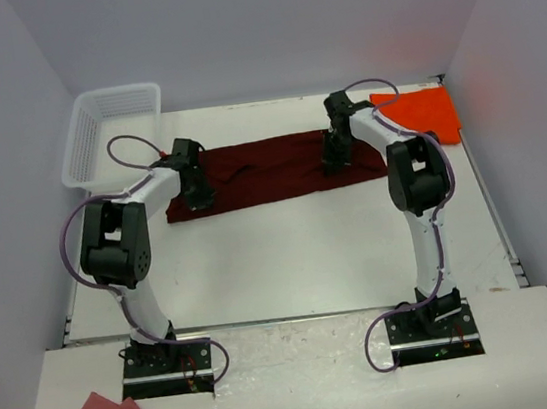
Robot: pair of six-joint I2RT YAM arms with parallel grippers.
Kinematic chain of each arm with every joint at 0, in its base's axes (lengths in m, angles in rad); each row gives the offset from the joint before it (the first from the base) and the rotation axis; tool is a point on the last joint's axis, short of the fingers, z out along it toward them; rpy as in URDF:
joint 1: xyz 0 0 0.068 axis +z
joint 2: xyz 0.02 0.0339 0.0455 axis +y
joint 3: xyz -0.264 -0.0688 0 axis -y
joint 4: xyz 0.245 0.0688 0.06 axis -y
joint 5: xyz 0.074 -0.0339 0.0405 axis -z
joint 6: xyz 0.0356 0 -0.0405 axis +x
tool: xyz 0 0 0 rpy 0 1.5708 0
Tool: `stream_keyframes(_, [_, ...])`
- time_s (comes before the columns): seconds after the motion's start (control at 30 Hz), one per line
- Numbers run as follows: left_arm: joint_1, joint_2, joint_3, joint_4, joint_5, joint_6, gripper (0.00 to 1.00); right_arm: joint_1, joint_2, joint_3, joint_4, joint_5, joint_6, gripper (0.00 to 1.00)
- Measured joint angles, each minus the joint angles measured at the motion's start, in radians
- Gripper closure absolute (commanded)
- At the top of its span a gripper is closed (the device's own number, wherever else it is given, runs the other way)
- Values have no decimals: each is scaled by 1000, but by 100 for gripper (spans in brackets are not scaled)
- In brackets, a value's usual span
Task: Fold and stack the t-shirts
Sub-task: Rotate the tshirt 85 degrees
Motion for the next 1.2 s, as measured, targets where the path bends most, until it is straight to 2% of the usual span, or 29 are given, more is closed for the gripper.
stream_keyframes(0.23, [26, 26, -3, -35, -19, -18, 100, 12, -42, -108, 48, 8, 34, 100])
stream_keyframes(0.37, [41, 0, -42, -33, -32, -31, 100, 22, -109, -224, 100, 21, 73, 100])
stream_keyframes(0.6, [65, -132, -141, -98, -110, -36, 100, 50, -253, -454, 177, 37, 133, 100])
stream_keyframes(0.87, [121, -290, -320, -113, -151, -27, 100, 118, -426, -708, 275, 82, 196, 100])
stream_keyframes(1.1, [125, -441, -345, -122, -142, 22, 100, 246, -513, -799, 287, 163, 230, 100])
stream_keyframes(1.13, [125, -485, -344, -109, -121, 39, 95, 264, -521, -803, 276, 176, 230, 100])
stream_keyframes(1.17, [125, -528, -342, -93, -93, 58, 86, 283, -527, -803, 259, 188, 230, 100])
stream_keyframes(1.2, [125, -564, -336, -76, -63, 72, 67, 294, -536, -803, 245, 195, 229, 99])
